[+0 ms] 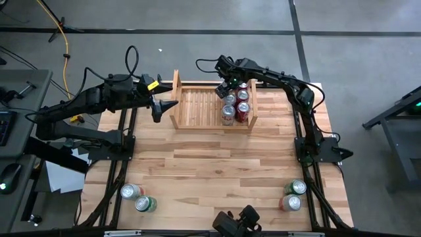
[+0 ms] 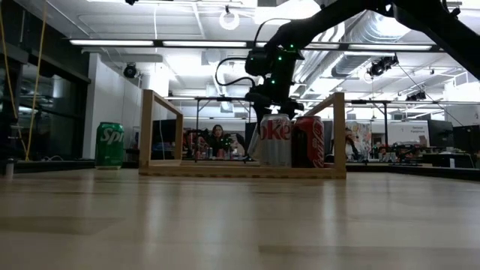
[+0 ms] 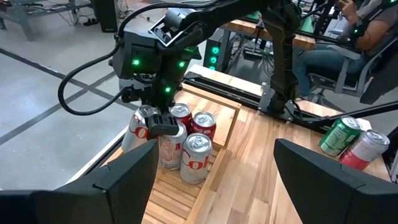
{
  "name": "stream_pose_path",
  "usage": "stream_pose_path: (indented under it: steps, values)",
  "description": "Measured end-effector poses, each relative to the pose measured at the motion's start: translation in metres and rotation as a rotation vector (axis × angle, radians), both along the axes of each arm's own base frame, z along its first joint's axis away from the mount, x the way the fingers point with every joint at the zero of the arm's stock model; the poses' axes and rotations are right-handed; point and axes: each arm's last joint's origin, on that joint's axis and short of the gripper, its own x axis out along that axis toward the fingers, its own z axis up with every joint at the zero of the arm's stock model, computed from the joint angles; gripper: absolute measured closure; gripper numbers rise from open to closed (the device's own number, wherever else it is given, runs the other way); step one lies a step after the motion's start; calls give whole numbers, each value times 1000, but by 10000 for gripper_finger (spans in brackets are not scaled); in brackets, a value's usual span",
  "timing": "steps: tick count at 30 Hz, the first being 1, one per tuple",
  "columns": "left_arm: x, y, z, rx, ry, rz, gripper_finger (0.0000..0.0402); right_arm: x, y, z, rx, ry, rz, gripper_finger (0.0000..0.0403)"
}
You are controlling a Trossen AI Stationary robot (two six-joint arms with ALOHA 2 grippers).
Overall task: Place canned beverage on shelf
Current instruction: Put the red-silver soda can aligned with the other red-silver soda can on the shelf
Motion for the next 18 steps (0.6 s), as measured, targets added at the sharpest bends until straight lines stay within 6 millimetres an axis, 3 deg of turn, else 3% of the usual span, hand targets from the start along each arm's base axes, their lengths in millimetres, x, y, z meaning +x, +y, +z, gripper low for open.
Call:
stream_pose_path:
  steps: [18]
  values:
    - [0, 0, 0, 1, 0, 0, 94, -2, 2, -2, 14, 35, 15, 95]
